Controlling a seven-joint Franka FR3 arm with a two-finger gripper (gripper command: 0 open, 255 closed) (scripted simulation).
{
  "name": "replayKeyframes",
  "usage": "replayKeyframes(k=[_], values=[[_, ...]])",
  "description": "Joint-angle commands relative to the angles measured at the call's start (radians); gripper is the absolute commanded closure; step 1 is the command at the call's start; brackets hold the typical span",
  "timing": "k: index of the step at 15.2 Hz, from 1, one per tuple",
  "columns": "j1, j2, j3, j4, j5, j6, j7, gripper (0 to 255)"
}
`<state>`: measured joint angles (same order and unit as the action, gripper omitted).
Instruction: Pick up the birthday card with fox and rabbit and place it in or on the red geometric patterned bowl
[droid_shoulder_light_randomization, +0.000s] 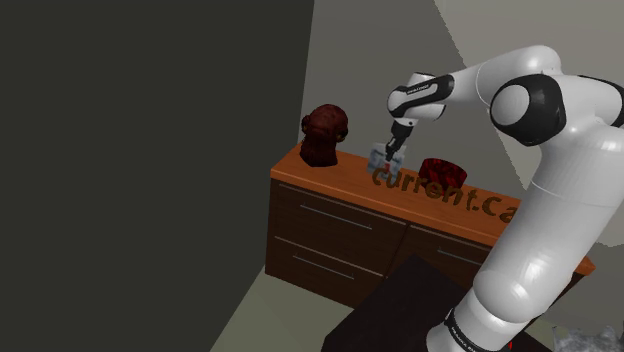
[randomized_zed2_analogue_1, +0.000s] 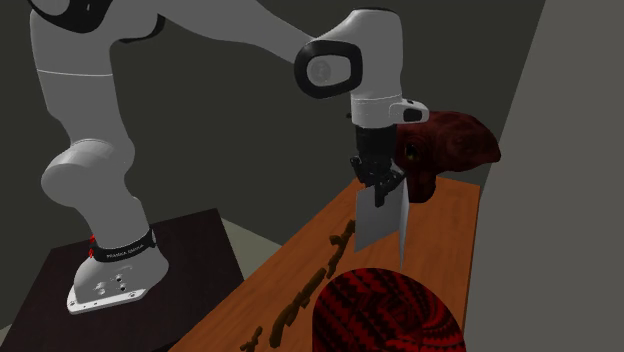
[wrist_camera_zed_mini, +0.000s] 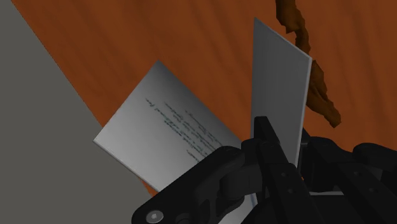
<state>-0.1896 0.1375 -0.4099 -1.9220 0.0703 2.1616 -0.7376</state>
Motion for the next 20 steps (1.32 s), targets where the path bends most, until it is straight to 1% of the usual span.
replayKeyframes(k=[1, 11, 20], values=[[0.0, -0.006, -0.001, 0.014, -0.003, -0.019, 0.002, 255], [0.002, -0.038, -0.003, 0.112, -0.022, -0.147, 0.014, 255], [0.002, -0.048, -0.005, 0.222, -0.028, -0.265, 0.019, 255]])
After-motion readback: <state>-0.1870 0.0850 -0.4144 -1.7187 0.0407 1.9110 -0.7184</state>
